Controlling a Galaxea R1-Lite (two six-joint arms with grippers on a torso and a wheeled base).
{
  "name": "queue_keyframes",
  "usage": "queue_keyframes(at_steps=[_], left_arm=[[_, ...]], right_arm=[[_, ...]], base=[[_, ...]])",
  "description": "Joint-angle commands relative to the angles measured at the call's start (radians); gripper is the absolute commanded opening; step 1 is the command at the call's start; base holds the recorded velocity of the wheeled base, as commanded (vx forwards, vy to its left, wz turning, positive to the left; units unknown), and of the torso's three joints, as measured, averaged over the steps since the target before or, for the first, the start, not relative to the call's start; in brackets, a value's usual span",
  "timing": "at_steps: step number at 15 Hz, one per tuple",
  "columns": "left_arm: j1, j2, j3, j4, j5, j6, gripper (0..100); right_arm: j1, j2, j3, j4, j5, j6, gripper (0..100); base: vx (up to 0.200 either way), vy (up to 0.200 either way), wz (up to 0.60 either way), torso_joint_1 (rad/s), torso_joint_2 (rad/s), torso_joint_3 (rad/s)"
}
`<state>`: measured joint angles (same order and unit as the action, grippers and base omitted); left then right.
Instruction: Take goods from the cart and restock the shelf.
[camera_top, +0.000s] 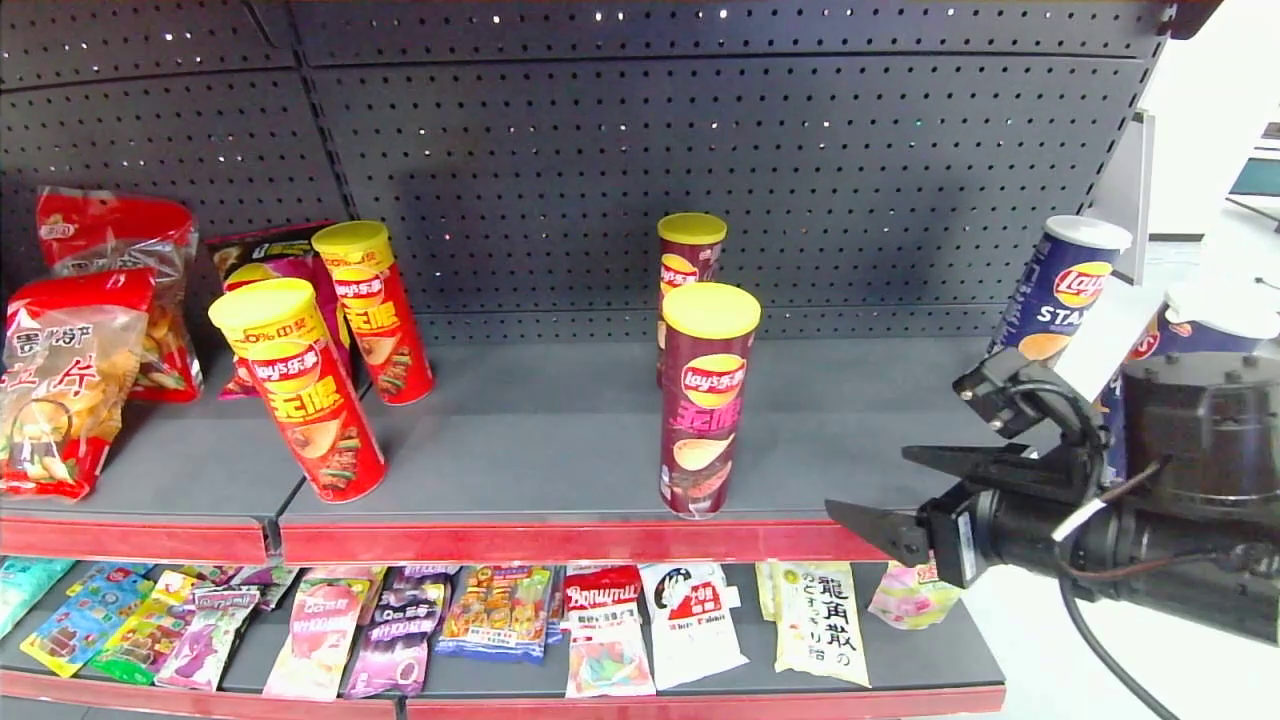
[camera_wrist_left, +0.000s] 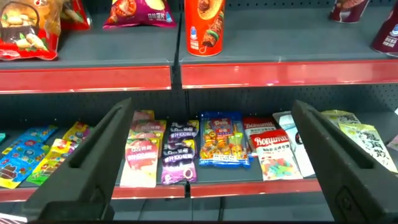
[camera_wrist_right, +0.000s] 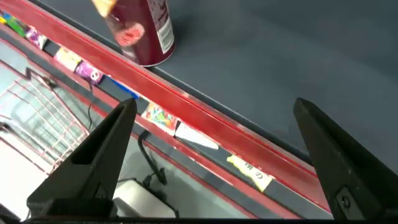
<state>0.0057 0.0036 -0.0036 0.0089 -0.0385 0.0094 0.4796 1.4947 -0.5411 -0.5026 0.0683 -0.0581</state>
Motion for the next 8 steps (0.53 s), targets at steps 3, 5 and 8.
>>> queue_keyframes(at_steps=[3,5,8], left_arm=[[0.0,-0.001,0.001,-0.001,0.0,0.0,100],[0.0,-0.001,-0.001,0.0,0.0,0.0,100],[0.0,-0.001,0.001,0.0,0.0,0.0,100]], right_arm=[[0.024,0.144,-0.065,-0.002,-0.036,0.014,100],[0.024,0.176,-0.1,-0.002,-0.054,0.017,100],[0.011,0.243,-0.161,-0.001,-0.058,0.012,100]], base=[[0.0,0.0,0.0,0.0,0.0,0.0],[0.0,0.0,0.0,0.0,0.0,0.0],[0.0,0.0,0.0,0.0,0.0,0.0]])
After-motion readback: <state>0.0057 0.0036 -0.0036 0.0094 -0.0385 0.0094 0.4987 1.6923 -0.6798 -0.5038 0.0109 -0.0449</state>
